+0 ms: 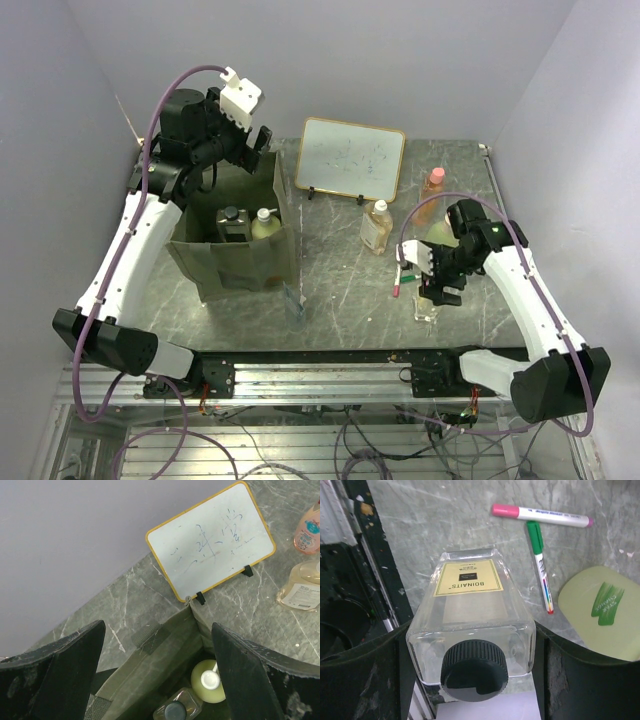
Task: Place the personal care products into the canvas bag
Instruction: Pick up the care product from the center of the board, then place the care product at the center of the board, then pick up the care product from the center of the board, then place the care product in the canvas bag.
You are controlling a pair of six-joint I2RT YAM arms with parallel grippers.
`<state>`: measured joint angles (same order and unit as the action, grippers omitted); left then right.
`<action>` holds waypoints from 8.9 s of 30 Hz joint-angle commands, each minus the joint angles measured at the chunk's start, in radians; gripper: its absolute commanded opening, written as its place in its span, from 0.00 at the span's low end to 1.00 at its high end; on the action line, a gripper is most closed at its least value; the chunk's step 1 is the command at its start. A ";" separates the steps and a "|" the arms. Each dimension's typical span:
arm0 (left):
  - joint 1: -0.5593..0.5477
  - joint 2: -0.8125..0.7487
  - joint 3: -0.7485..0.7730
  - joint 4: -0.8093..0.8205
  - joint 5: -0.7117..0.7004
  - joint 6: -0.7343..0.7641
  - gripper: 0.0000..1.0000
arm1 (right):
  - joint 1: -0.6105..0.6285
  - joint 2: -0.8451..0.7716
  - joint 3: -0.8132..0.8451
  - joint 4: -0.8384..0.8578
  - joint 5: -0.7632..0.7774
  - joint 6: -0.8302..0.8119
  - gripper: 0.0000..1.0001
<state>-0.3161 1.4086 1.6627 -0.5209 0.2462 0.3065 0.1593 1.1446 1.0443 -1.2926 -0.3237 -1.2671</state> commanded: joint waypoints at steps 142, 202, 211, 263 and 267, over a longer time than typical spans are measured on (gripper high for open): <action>-0.544 0.396 -0.066 -0.253 0.312 0.395 0.99 | -0.227 0.055 0.296 0.552 -0.244 1.088 1.00; -0.545 0.198 0.358 -0.379 0.092 0.472 0.07 | -0.233 0.193 0.434 0.507 -0.255 1.026 1.00; -0.470 0.063 0.363 -0.277 0.047 0.346 0.07 | -0.206 0.233 0.479 0.516 -0.256 1.028 1.00; 0.138 -0.168 0.036 -0.682 0.306 0.343 0.07 | -0.053 0.253 0.435 0.544 -0.236 0.993 0.99; 0.138 -0.140 -0.012 -0.652 0.329 0.383 0.07 | -0.048 0.248 0.429 0.546 -0.234 0.994 0.99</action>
<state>-0.1856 1.2633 1.6604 -1.2804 0.5095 0.6426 0.1032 1.4216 1.4849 -0.7650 -0.5640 -0.2646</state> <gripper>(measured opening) 0.839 0.991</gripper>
